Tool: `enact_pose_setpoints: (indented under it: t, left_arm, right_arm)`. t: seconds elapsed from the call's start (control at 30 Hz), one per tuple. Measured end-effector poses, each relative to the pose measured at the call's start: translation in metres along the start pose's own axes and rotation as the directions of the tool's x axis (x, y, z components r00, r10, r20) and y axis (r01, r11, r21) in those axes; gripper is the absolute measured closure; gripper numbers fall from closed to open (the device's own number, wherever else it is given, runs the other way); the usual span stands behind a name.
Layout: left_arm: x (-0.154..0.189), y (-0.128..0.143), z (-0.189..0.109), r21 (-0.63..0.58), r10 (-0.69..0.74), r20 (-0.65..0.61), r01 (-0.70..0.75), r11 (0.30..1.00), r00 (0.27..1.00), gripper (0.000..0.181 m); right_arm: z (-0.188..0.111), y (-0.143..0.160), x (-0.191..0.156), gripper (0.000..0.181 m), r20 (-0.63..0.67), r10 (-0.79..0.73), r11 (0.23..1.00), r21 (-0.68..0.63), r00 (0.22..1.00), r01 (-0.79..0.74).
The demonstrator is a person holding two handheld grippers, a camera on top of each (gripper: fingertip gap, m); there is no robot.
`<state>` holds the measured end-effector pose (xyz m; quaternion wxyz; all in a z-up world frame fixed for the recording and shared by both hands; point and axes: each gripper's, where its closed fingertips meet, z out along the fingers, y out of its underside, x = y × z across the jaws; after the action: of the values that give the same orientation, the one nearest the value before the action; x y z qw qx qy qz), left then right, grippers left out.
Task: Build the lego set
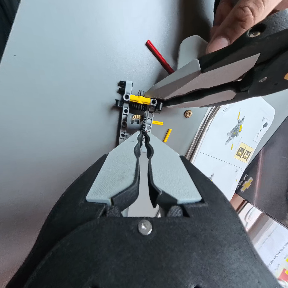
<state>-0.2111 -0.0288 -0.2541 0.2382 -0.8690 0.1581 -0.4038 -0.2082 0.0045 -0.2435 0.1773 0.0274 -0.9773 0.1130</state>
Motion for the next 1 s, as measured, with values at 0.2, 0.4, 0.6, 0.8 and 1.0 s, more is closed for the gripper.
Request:
enact_pose_setpoints:
  t: [0.2,0.4,0.6,0.8,1.0]
  left_arm:
    - [0.001,-0.005,-0.001,0.031,-0.040,-0.019,0.040,0.999,0.999,0.171]
    - [0.000,-0.007,-0.001,0.052,-0.104,-0.037,0.106,0.993,0.994,0.172]
    - [0.000,-0.005,0.002,0.044,-0.113,-0.039,0.115,0.992,0.993,0.172]
    - [0.002,0.002,0.007,0.005,-0.160,-0.096,0.161,0.987,0.982,0.169]
    - [-0.001,-0.004,-0.004,0.051,-0.152,-0.069,0.156,0.986,0.986,0.163]
  right_arm:
    - [0.000,0.005,-0.002,0.181,0.021,-0.031,0.991,-0.127,0.999,0.033]
    - [0.000,0.008,-0.001,0.181,0.040,-0.032,0.979,-0.201,0.999,0.039]
    - [0.001,0.007,-0.002,0.181,0.079,-0.038,0.978,-0.200,0.996,0.053]
    - [0.007,0.008,-0.002,0.181,0.066,-0.040,0.983,-0.175,0.997,0.051]
    - [0.006,0.007,-0.001,0.181,0.070,-0.032,0.988,-0.150,0.997,0.042]
